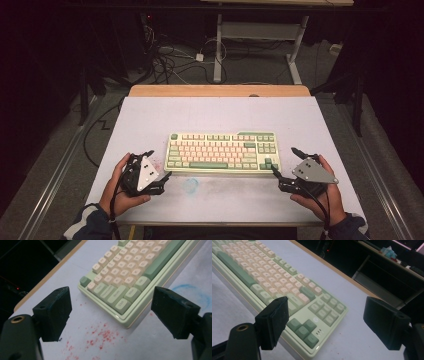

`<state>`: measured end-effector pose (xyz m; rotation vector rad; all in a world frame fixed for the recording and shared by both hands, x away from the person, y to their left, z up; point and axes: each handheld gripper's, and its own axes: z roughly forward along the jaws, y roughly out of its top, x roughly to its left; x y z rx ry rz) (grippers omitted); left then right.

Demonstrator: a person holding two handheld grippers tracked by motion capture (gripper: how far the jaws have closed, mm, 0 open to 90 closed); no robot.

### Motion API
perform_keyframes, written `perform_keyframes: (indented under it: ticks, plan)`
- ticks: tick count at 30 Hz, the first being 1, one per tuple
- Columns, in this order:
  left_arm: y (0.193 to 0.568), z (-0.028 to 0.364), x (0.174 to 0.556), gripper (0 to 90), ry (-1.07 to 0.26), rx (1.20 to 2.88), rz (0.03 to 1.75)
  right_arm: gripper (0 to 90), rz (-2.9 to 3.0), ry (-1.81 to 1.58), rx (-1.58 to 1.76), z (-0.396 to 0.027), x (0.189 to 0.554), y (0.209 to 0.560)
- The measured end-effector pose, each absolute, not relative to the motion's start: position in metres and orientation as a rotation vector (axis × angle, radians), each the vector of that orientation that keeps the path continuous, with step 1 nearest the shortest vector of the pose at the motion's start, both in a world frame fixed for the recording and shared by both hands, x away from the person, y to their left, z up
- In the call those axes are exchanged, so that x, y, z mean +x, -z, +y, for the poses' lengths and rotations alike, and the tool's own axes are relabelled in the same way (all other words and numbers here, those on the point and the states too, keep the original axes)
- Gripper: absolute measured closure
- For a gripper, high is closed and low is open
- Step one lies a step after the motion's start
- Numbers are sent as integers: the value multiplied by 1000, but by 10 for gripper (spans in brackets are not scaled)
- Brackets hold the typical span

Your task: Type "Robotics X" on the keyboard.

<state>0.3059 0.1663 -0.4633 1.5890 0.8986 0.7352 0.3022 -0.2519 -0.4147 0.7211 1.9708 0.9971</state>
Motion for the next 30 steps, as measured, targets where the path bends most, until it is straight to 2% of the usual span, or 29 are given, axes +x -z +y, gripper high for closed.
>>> perform_keyframes:
  ticks: [15, 23, 30]
  plan:
    - [479, 184, 307, 164, -725, 1603, 971, 214, 1936, -943, 870, -295, 305, 432]
    - [497, 193, 317, 181, -698, 1626, 1054, 221, 1944, -932, 983, -319, 313, 454]
    - [496, 195, 315, 180, -694, 1605, 1070, 225, 1970, -934, 1016, -319, 320, 461]
